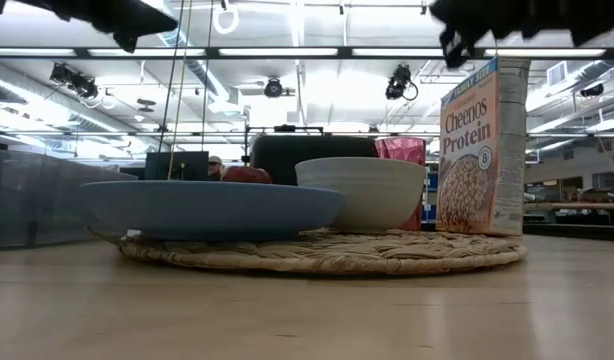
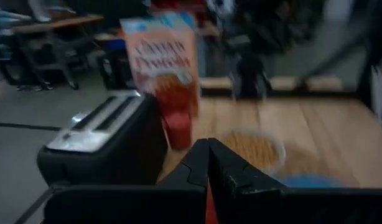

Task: Arrange a breakfast setting
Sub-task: Put the black spoon to the right of the white bowl on the brown woven mat

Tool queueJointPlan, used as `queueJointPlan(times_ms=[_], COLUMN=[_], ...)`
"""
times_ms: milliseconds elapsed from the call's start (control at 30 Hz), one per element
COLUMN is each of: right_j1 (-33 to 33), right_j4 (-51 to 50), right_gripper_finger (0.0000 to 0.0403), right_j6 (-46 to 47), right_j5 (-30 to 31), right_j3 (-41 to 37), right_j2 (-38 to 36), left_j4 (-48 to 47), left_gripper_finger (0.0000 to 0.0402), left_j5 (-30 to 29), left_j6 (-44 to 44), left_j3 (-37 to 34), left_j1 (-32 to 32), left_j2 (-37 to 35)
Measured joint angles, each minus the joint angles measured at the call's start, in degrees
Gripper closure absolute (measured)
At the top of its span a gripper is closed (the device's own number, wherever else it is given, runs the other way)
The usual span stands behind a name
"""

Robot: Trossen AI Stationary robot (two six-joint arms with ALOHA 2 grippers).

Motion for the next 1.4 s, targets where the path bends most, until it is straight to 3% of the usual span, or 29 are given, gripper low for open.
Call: queueJointPlan(times_ms=[100,233,367,533,667,867,1033,1233,1400], right_j1=[-2.75,-1.56,2.02,3.62,3.26,2.73,2.73,2.73,2.75], right_j4=[3.5,5.63,2.15,-8.09,-13.13,-10.46,-5.7,-2.2,-7.07], right_gripper_finger=[0.0364,0.0367,0.0368,0.0368,0.0368,0.0368,0.0368,0.0368,0.0368], right_j6=[1.19,0.82,-1.42,0.01,0.37,0.81,2.81,3.63,3.56], right_j5=[-0.94,7.29,16.12,15.92,14.05,15.09,16.2,18.26,19.59], right_j3=[-4.77,-7.54,-7.56,-7.56,-8.05,-14.37,-21.8,-27.74,-27.76], right_j2=[-0.92,-4.74,-9.44,-15.76,-20.98,-29.2,-35.64,-42.38,-46.55], left_j4=[-5.07,-6.91,-9.03,-14.06,-9.51,2.87,5.5,10.58,17.31], left_gripper_finger=[0.039,0.039,0.039,0.039,0.039,0.039,0.039,0.039,0.039], left_j5=[0.45,0.82,1.32,1.32,1.3,1.3,1.66,7.39,7.72], left_j6=[0.87,1.37,3.09,2.74,3.12,3.08,0.61,-2.34,-4.0], left_j3=[-0.02,-0.02,-0.02,-0.17,-4.74,-15.6,-20.42,-25.8,-31.21], left_j1=[-0.79,-0.83,-0.86,-0.86,-0.86,-0.86,-0.87,-0.9,-0.9], left_j2=[-1.06,-4.93,-10.42,-17.0,-21.71,-26.37,-26.48,-26.55,-26.5])
